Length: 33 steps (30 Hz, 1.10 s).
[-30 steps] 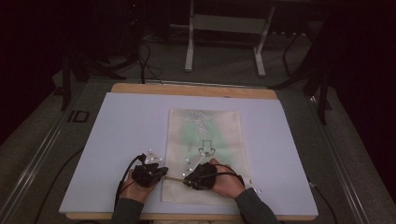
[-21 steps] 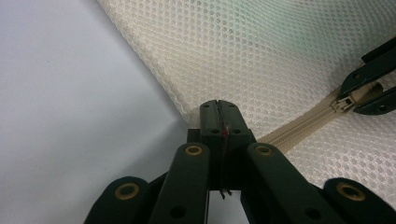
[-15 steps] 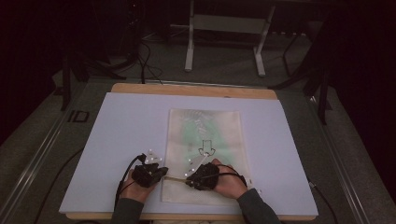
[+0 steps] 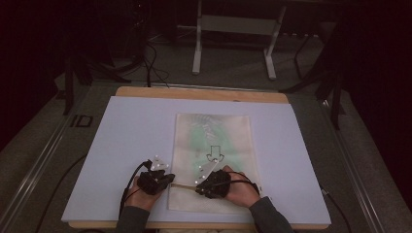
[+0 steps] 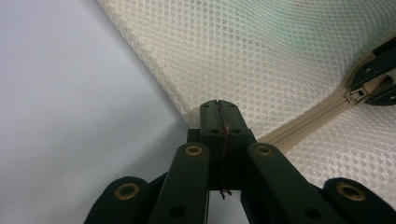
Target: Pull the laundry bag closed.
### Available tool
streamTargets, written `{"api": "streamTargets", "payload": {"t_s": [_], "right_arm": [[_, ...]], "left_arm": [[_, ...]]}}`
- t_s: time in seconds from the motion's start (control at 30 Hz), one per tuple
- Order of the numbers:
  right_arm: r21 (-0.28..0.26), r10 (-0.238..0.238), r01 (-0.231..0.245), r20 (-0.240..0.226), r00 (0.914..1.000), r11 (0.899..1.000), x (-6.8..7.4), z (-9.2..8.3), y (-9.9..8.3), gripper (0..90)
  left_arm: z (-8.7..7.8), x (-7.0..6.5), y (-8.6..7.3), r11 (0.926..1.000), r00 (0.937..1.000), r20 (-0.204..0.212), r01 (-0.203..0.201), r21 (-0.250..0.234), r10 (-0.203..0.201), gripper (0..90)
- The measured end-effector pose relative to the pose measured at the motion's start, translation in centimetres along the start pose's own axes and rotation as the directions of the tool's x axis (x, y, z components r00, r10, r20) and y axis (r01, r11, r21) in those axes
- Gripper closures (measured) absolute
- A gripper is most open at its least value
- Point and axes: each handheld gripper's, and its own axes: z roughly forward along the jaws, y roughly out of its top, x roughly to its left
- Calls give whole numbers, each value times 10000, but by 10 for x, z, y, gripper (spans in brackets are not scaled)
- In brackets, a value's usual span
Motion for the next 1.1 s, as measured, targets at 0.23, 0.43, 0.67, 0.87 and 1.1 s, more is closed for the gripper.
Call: {"api": "streamTargets", "payload": {"t_s": [0.23,0.43,0.67,0.87,1.1], "right_arm": [[-28,15,-15,-12,10000,10000,-1,-2,-2,823],[1,24,-24,13,10000,10000,-2,-5,-4,823],[-23,19,-19,-35,10000,10000,-2,-5,-4,823],[26,24,-24,-2,10000,10000,-3,-9,-7,823],[59,77,-78,59,10000,10000,-4,-13,-11,822]], "left_arm": [[0,0,0,10000,10000,-9,-8,2,8,896],[0,0,0,10000,10000,-17,16,-17,-16,896],[0,0,0,10000,10000,-15,21,-27,-21,896],[0,0,0,10000,10000,-14,35,-24,-35,896],[0,0,0,10000,10000,-17,29,-23,-29,895]]}}
